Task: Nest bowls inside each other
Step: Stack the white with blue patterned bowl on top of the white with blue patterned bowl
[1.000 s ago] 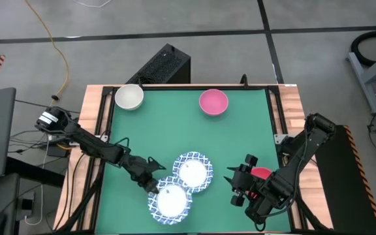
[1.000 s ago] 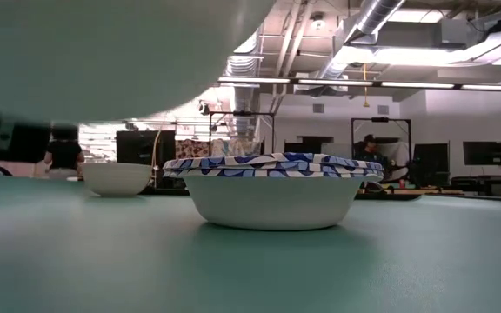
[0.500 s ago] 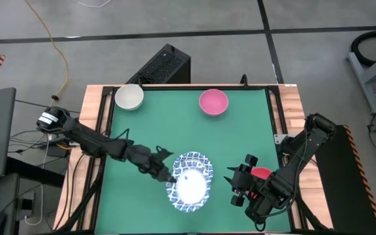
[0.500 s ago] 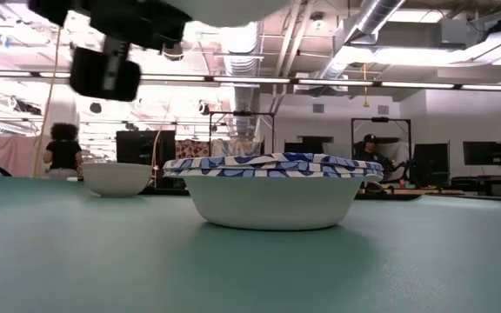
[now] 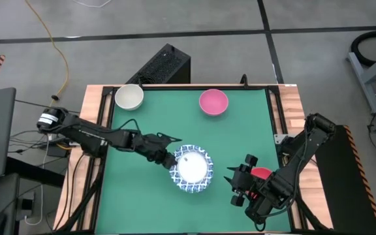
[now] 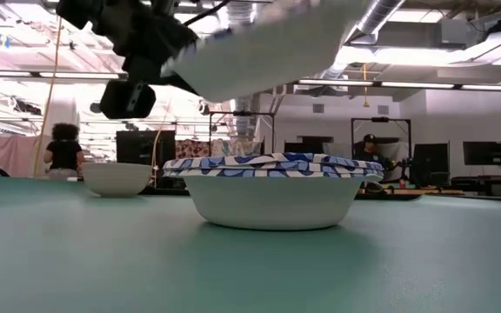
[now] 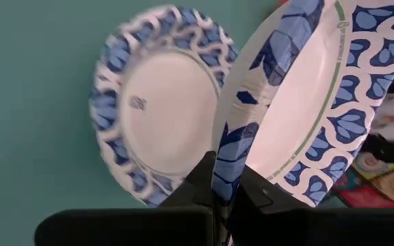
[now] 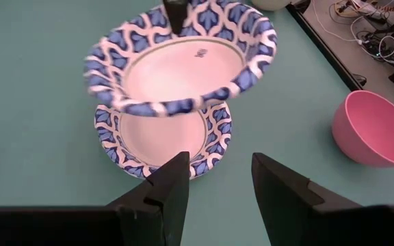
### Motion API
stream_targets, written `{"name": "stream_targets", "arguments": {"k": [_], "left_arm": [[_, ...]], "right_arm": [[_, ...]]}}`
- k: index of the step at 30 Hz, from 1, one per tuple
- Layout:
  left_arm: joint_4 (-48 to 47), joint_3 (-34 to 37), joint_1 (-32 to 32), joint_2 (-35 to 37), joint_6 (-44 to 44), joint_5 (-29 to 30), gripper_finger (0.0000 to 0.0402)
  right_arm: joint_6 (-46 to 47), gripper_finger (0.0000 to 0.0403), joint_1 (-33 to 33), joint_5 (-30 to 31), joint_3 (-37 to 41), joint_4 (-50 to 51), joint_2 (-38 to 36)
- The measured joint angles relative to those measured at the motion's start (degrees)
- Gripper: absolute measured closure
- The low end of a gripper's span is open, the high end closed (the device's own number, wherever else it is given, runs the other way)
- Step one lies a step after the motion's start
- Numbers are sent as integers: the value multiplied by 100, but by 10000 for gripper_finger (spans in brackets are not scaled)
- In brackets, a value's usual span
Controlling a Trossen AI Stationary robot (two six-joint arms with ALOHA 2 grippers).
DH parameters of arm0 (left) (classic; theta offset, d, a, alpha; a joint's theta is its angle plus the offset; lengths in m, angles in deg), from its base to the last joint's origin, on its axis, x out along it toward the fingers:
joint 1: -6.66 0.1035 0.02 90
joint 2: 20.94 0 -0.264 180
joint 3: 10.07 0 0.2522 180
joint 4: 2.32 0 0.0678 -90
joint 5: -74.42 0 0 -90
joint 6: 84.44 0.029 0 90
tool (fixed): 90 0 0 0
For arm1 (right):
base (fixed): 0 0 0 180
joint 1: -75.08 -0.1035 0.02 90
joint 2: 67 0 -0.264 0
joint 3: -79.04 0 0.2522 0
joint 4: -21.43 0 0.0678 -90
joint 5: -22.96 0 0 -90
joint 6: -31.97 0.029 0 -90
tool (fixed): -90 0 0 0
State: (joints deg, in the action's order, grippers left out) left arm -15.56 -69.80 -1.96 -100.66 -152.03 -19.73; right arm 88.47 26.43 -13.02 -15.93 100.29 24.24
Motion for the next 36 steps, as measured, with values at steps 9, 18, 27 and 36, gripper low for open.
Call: {"name": "stream_targets", "arguments": {"k": [9, 18, 27, 36], "left_arm": [[-432, 0, 181, -13, -19, 103, 401], [-712, 0, 227, -13, -59, 193, 402], [-359, -11, 276, -337, -93, -237, 401], [-8, -1, 413, -760, -140, -658, 401]], "right_arm": [[-1, 223, 0, 2, 0, 0, 0], [-3, 223, 0, 4, 0, 4, 0], [-18, 223, 0, 9, -2, 44, 0], [-45, 223, -4, 5, -4, 44, -2]]}}
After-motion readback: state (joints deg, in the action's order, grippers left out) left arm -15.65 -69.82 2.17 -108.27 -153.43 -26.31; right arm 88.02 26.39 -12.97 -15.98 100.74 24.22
